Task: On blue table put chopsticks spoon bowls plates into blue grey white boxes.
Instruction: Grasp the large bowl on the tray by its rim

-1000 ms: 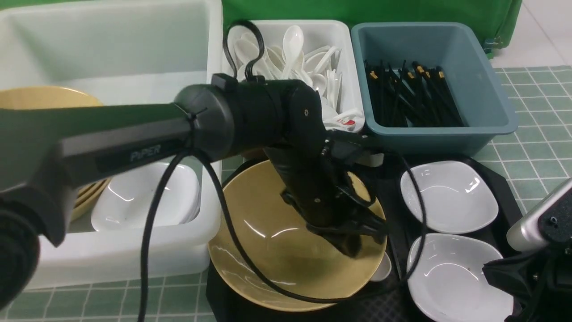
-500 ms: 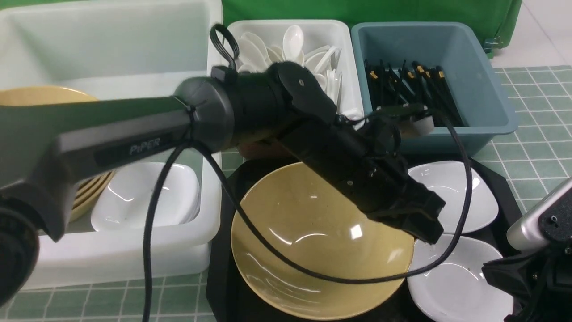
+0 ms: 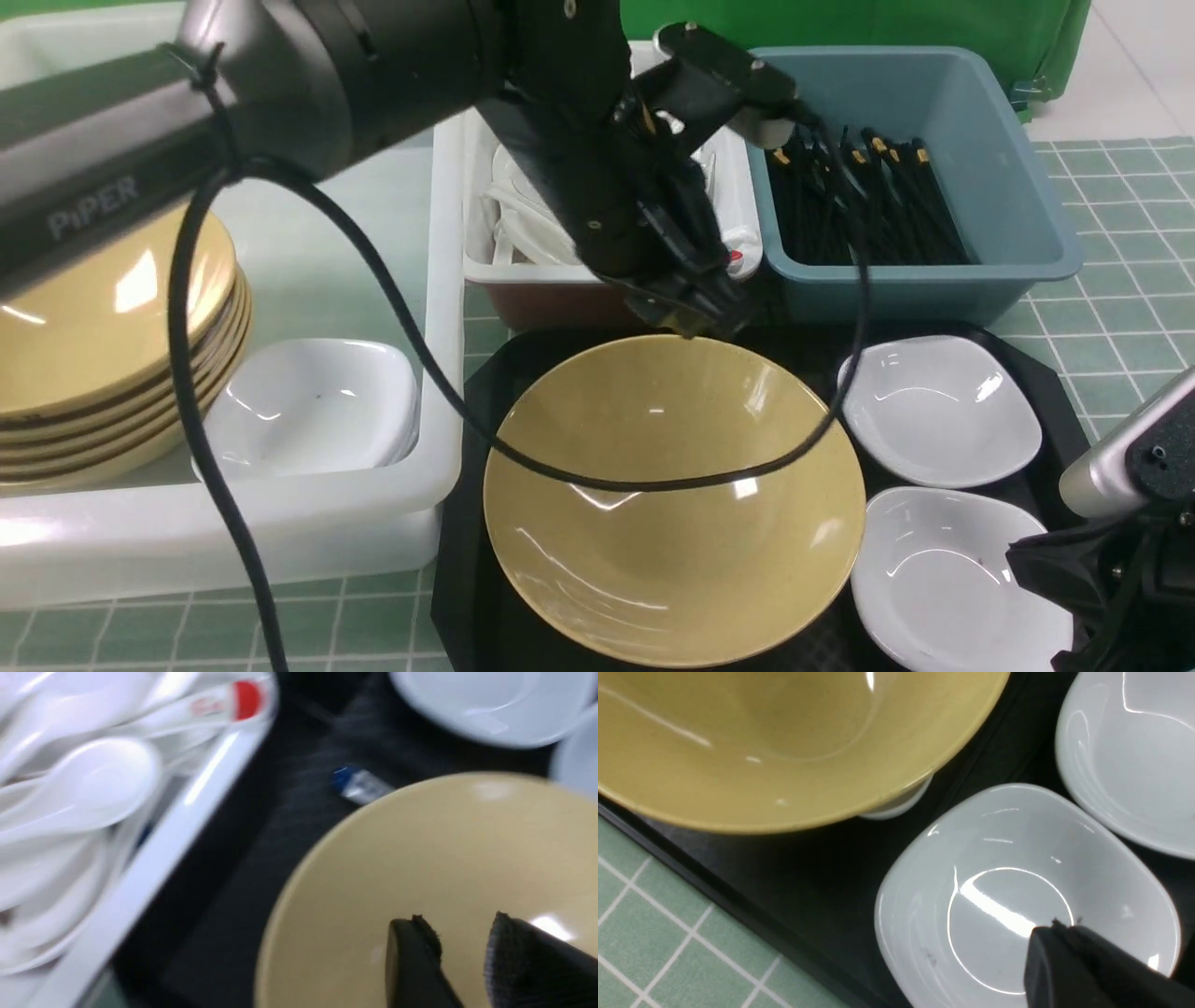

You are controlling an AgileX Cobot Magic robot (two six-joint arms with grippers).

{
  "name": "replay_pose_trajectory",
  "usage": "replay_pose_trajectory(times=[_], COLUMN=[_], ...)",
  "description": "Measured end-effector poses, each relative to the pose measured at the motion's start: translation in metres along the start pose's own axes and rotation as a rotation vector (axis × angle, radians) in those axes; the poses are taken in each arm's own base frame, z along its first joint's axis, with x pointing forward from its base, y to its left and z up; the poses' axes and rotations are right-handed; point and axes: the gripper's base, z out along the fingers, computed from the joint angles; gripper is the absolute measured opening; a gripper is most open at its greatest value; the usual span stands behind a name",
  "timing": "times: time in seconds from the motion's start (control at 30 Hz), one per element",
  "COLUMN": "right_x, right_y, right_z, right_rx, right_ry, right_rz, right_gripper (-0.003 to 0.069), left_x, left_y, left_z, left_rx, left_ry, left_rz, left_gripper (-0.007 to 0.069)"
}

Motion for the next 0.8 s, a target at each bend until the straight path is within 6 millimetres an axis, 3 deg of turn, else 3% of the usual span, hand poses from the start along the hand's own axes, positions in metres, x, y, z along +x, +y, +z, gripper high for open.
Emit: replay_pose_trajectory(times=[0.13, 0.27, 0.5, 0.8], right_x=[0.000, 0.000, 0.000, 0.000], right_y=[0.000, 0.000, 0.000, 0.000], right_z=[0.000, 0.000, 0.000, 0.000], right_rx=[0.000, -0.002, -0.002, 0.000], right_ry=[0.000, -0.001, -0.001, -0.004], right_rz=[0.000, 0.004, 0.004, 0.004], right_gripper=[0.0050, 0.0053, 0.0060, 0.0068], left_x=[0.004, 0.008, 0.013, 0.024], left_y=[0.007, 0.014, 0.023, 0.018], left_z=[0.024, 0.041, 0.063, 0.101], left_rx=[-0.042, -0.097, -0.178, -0.108], left_ry=[0.072, 0.129, 0.194, 0.296], left_rz=[0.024, 0.014, -0.062, -0.172], left_gripper=[0.0337, 0.0415, 0.0440, 0.0433])
